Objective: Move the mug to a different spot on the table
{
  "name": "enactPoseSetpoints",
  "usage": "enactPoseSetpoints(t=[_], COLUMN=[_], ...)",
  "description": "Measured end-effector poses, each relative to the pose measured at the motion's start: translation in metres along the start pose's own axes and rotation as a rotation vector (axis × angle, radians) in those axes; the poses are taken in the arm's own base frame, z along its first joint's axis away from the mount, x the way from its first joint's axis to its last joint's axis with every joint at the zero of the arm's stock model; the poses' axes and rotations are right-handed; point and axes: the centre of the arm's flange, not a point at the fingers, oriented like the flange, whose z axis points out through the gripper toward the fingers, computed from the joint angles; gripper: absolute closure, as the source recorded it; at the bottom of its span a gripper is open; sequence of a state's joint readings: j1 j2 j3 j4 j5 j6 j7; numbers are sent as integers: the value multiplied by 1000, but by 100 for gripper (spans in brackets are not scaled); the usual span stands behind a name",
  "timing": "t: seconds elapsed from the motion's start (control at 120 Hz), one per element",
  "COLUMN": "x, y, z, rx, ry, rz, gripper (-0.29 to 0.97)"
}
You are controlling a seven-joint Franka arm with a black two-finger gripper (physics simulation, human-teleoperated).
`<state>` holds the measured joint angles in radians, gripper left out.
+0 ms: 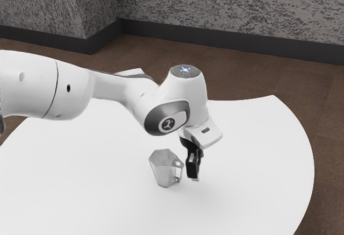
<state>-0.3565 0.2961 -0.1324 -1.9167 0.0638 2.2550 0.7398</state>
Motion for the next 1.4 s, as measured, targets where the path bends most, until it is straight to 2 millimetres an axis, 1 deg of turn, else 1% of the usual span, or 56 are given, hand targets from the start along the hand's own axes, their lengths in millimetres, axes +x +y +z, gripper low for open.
enactPoseSetpoints(t=[0.15, 0.217, 0.375, 0.442, 0.7, 0.825, 0.95, 1.208, 1.4], x=[-16, -19, -20, -20, -26, -28, -30, -33, -35], y=[-14, -16, -17, -17, -22, -22, -22, -24, -22], z=[12, 16, 40, 45, 47, 48, 49, 47, 47], rx=[3, 0, -27, -33, -36, -42, -51, -57, -74], ry=[-28, -36, -58, -61, -65, -69, -75, -81, -94], rz=[108, 151, 245, 276, 353, 379, 397, 403, 397], gripper=[2, 3, 4, 5, 15, 21, 25, 35, 39])
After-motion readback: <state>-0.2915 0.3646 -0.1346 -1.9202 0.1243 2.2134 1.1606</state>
